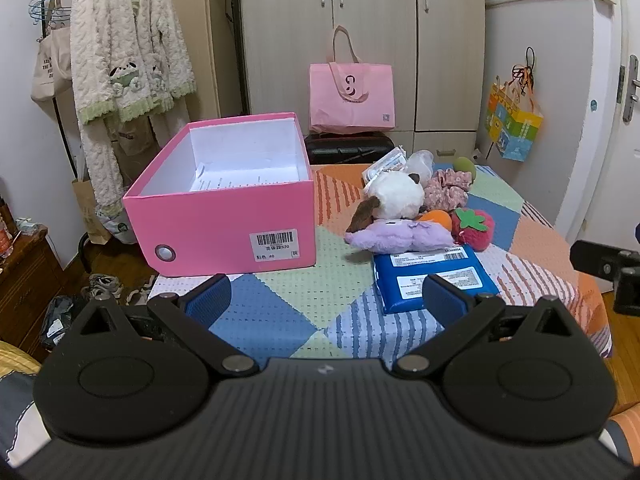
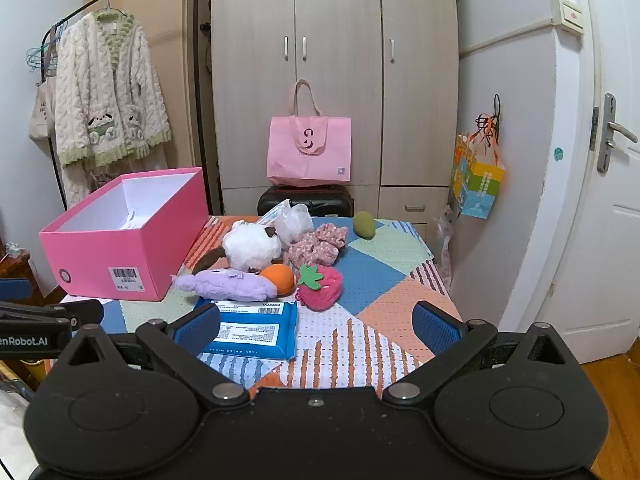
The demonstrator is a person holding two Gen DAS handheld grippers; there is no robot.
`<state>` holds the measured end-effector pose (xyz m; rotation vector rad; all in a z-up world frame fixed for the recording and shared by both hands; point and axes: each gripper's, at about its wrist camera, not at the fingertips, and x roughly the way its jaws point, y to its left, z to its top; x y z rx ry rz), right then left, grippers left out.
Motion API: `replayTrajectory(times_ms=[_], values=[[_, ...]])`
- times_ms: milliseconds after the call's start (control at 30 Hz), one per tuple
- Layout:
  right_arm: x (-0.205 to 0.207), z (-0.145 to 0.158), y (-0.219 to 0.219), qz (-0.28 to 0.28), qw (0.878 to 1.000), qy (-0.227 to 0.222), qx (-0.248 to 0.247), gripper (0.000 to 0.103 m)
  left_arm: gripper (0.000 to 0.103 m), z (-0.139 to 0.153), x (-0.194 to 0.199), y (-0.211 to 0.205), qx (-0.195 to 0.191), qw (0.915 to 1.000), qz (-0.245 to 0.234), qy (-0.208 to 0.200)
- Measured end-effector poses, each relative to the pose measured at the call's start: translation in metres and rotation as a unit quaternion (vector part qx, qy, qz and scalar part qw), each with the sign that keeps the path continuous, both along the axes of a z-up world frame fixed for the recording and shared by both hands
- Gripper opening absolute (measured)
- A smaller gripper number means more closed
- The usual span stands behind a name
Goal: Organize soft objects
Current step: 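Move the left gripper to the blue wet-wipe pack and grasp it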
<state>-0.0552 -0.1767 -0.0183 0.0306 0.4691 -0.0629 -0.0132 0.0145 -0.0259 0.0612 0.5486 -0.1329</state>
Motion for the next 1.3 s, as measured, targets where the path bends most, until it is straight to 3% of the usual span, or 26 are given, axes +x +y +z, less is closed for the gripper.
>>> replayTrajectory(times_ms=[333,533,667,1000,1100,1200,1300], values=[[0.002,0.003,-0.004,0.006,1.000,0.000,-0.003,0.103,0.103,-0.002,0.006,0.002,-0.010,0.9997,-0.016,0.013],[0.004,-0.003,-0.007,0.075,0.995,-0.051,-0.029,0.103,0.103,0.004,0.014,0.007,-0.048,0.9982,-0.037,0.000],[0.014,-0.020,-0.017,0.161,0.984,-0.082,0.006,0.103,0.103,0.002,0.026,0.002,-0.040,0.9984,-0.040,-0.009],[0.080,-0.071,-0.012,0.224,0.974,0.003,0.022,0.103,0.100,-0.039,0.076,-0.024,-0.052,0.9926,-0.098,0.048],[0.091,-0.085,-0.007,0.238,0.971,0.018,0.006,0.102,0.098,-0.053,0.094,-0.031,-0.059,0.9895,-0.109,0.075],[0.095,-0.096,0.003,0.252,0.967,0.018,-0.042,0.102,0.089,-0.067,0.112,-0.038,-0.059,0.9860,-0.113,0.108],[0.105,-0.102,0.003,0.260,0.965,0.030,-0.035,0.102,0.082,-0.075,0.125,-0.047,-0.048,0.9843,-0.100,0.137]])
